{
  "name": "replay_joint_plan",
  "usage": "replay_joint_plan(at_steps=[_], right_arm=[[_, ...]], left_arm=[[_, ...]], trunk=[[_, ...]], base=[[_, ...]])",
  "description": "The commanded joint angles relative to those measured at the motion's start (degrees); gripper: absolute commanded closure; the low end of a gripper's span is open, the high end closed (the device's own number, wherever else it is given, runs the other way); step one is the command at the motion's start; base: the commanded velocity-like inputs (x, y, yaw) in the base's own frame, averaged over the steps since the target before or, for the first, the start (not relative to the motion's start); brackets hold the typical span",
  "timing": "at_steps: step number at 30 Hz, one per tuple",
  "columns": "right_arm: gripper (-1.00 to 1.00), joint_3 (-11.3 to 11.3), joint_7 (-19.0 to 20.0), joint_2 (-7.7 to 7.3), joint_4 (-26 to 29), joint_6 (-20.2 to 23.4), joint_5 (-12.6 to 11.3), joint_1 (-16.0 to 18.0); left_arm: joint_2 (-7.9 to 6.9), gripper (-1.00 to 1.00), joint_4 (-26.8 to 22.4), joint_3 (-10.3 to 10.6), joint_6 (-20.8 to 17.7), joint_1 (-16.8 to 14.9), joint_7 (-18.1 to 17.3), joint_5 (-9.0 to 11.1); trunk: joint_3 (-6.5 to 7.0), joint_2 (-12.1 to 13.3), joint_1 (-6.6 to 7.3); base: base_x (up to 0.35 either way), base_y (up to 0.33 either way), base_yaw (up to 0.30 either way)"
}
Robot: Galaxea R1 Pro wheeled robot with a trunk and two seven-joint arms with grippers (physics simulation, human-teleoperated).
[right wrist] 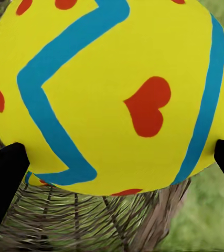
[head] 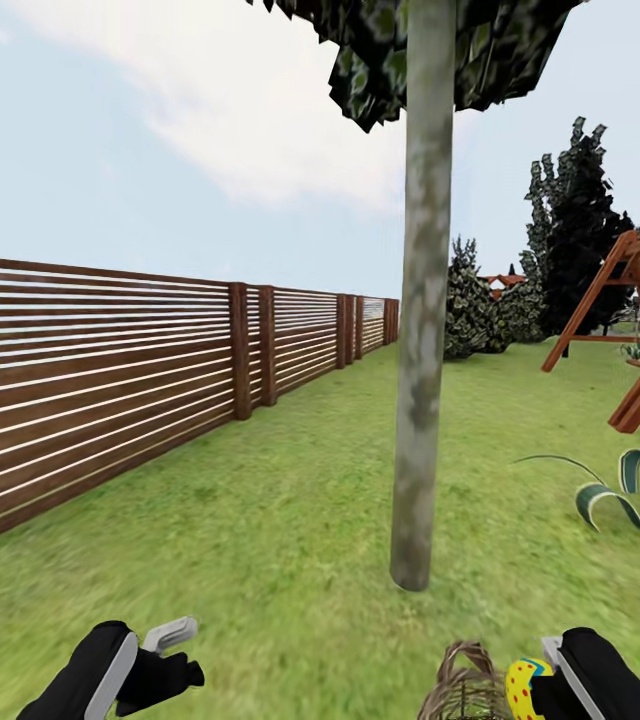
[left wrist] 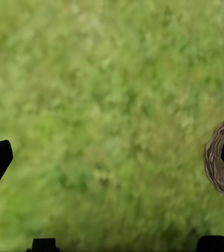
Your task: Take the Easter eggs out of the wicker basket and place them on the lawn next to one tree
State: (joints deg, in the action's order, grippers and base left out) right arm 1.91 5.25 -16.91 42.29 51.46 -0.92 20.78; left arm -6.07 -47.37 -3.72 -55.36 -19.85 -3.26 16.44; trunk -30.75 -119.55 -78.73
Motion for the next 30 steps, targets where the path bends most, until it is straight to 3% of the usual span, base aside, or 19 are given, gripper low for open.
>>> replay_joint_plan(at_steps=[1, 9, 20, 30], right_arm=[[1.00, 0.2, 0.1, -0.09, 0.0, 0.2, 0.0, 0.1], [1.00, 0.1, 0.1, -0.23, 0.1, 0.3, 0.1, 0.1], [1.00, 0.0, 0.1, -0.23, 0.2, 0.3, 0.1, 0.1], [1.00, 0.1, 0.1, -0.23, 0.2, 0.3, 0.1, 0.1]], left_arm=[[0.01, -1.00, -0.1, -0.1, -0.3, 0.0, -0.3, -0.3], [0.02, -1.00, -0.1, -0.1, -0.3, 0.0, -0.3, -0.3], [0.07, -1.00, -0.1, -0.2, -0.2, 0.0, -0.4, -0.2], [0.26, -1.00, 0.0, -0.1, 0.1, 0.0, -0.3, -0.2]], trunk=[[0.11, 0.4, 0.23], [1.55, 3.6, 1.99], [1.55, 3.6, 1.99], [1.63, 3.6, 1.99]], base=[[0.000, 0.000, -0.285], [0.000, 0.000, -0.286], [0.004, -0.007, -0.286], [0.141, -0.247, -0.247]])
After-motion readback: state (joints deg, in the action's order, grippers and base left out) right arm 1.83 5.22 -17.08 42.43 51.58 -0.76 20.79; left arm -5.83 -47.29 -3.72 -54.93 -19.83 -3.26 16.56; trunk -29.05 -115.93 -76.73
